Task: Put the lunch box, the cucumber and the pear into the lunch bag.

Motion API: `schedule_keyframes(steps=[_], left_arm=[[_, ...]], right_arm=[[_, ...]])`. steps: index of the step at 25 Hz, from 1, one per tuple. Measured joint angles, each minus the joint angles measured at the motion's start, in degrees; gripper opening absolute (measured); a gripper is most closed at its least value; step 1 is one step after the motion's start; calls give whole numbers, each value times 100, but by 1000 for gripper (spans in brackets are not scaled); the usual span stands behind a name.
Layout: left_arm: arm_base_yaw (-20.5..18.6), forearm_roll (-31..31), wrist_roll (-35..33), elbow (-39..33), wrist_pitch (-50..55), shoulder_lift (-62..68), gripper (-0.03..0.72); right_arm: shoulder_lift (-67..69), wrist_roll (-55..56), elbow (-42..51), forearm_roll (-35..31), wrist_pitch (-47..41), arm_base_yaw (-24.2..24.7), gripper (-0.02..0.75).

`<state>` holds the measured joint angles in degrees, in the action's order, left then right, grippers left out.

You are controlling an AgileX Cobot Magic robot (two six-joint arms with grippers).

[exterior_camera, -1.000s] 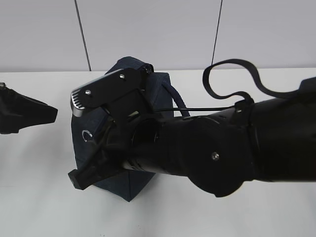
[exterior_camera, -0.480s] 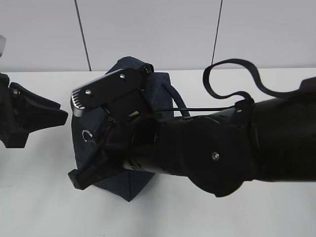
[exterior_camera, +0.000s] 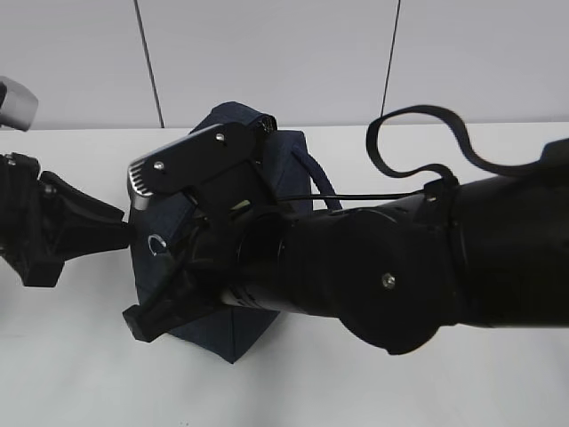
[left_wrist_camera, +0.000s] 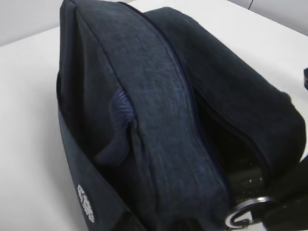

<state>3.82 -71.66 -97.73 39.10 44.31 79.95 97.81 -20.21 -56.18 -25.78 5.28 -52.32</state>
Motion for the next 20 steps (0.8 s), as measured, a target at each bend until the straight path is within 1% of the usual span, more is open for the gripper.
schedule_keyframes(steps=[8, 12, 13, 15, 16, 18, 20], left_arm=[[0, -244, -256, 0, 274, 266, 190], [113, -267, -267, 0, 228, 362, 188], [159, -293, -267, 0, 191, 377, 177], [224, -336, -269, 0, 109, 417, 83], [230, -371, -274, 0, 87, 434, 54], [243, -389, -274, 0, 57, 441, 21], [255, -395, -281, 0, 38, 441, 12]], right_arm=[[0, 0, 0, -9, 0, 0, 0], [0, -5, 0, -9, 0, 0, 0], [0, -5, 0, -9, 0, 0, 0], [0, -5, 0, -9, 0, 0, 0], [0, -5, 0, -9, 0, 0, 0], [0, -5, 0, -9, 0, 0, 0], [0, -5, 0, -9, 11, 0, 0]])
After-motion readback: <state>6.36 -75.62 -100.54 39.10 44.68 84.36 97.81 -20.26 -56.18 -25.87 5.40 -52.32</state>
